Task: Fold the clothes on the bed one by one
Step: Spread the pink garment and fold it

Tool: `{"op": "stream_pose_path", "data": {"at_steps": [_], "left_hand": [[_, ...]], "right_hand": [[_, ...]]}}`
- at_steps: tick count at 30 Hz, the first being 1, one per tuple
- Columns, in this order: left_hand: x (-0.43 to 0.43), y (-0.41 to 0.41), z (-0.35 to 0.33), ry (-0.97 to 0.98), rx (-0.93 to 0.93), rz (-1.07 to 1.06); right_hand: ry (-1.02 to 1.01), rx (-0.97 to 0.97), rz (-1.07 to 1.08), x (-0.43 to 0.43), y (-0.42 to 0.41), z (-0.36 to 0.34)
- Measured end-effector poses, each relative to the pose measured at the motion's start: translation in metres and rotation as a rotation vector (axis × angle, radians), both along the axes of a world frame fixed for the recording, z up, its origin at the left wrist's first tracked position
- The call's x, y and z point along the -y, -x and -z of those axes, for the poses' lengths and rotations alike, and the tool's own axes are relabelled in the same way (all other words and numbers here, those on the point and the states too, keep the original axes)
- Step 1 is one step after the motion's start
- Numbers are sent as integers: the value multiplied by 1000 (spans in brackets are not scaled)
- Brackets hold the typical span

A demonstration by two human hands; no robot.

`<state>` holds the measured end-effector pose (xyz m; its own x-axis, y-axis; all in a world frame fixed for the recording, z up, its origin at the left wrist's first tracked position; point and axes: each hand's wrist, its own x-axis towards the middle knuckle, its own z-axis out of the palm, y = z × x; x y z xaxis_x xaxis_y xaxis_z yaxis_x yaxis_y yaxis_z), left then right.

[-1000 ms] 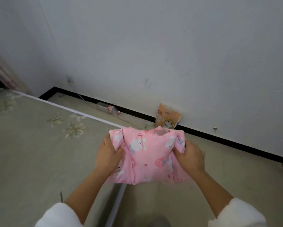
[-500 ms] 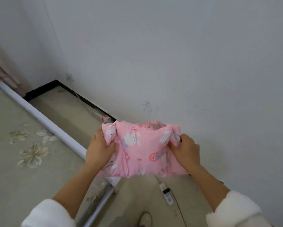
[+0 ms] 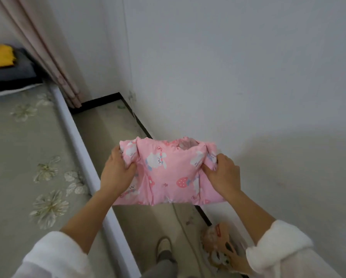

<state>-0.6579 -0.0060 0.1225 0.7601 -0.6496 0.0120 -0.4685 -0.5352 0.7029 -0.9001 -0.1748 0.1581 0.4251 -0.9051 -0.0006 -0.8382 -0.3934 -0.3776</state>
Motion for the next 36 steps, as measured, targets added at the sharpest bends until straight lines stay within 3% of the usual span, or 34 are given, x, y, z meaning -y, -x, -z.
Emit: {"op": "stream_pose_path", "data": {"at_steps": [12,23,31,36], "left_hand": [[71,-144,-10,66,-2,-353],[157,-347,-14,151,-109,-574],[144,-468,-20,249,-184,-758],[127,-553,-21,253,-110,-889]], "right_hand": [[0,16,-329,146,-222,-4],[-151,113,-509,265,-468,3],[-206,165,-713,283,-637,-6],[-213,201,-818,271,-745,-5]]}}
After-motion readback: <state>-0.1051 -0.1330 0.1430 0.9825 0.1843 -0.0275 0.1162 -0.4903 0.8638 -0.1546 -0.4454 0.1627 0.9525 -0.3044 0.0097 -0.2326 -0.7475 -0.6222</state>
